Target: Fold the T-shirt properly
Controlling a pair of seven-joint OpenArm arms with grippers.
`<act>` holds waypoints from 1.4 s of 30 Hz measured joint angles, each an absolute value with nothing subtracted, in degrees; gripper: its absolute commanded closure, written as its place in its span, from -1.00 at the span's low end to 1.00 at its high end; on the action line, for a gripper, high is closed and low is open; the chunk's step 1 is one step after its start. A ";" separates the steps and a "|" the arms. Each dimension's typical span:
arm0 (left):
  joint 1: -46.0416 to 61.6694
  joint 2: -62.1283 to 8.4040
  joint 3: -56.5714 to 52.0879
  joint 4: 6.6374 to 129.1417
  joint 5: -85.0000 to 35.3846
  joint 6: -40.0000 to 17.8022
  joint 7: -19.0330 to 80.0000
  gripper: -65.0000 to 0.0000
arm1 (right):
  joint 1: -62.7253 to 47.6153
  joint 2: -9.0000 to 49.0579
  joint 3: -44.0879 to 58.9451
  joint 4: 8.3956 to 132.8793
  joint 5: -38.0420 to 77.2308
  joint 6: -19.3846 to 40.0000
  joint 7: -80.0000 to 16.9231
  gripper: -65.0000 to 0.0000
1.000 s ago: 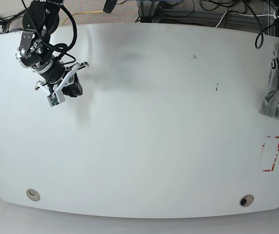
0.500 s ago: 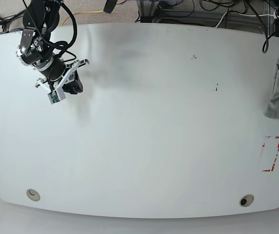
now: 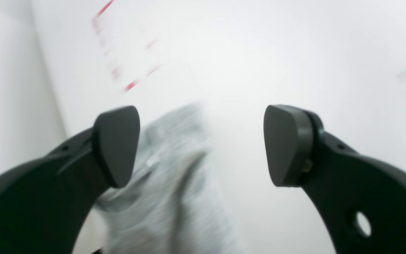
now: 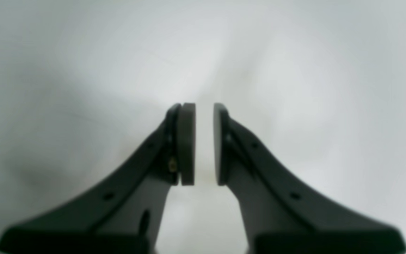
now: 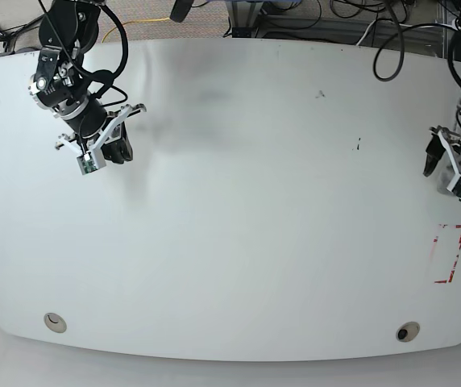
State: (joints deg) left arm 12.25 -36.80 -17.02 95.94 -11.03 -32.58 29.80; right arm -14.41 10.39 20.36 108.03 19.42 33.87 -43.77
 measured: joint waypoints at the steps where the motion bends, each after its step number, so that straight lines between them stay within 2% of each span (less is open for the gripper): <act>1: 12.16 -33.71 -16.93 96.75 -7.16 -32.01 29.93 -0.56 | -14.28 9.13 20.75 107.33 16.23 32.60 -43.13 0.76; 4: 11.55 -25.89 -16.78 98.02 2.11 -31.75 27.29 -0.56 | -14.94 6.20 20.91 106.34 7.86 32.62 -37.78 0.76; 8: 12.29 -18.20 -15.81 98.41 8.05 -31.94 16.36 -0.56 | -17.63 3.01 20.58 106.34 2.24 35.03 -26.87 0.76; 13: 17.21 -12.56 -15.29 98.59 10.72 -24.05 8.36 -0.56 | -23.03 2.55 20.80 106.41 1.26 34.96 -20.82 0.76; 21: 27.40 -11.81 -9.15 102.52 10.70 -14.26 1.04 -0.56 | -32.58 2.57 20.75 106.61 2.50 34.81 -15.62 0.76; 25: 33.52 -10.92 -6.85 106.26 10.70 -11.11 1.76 -0.56 | -38.96 2.57 20.69 107.33 6.48 34.70 -12.45 0.76; 33: 45.41 -10.83 -5.52 112.25 10.48 -10.48 1.13 -0.56 | -50.37 2.52 20.73 109.80 11.27 34.44 -10.31 0.76; 42: 56.97 -10.90 -4.16 111.85 10.41 -10.39 1.61 -0.56 | -60.88 2.70 22.26 109.82 14.11 34.44 -10.33 0.76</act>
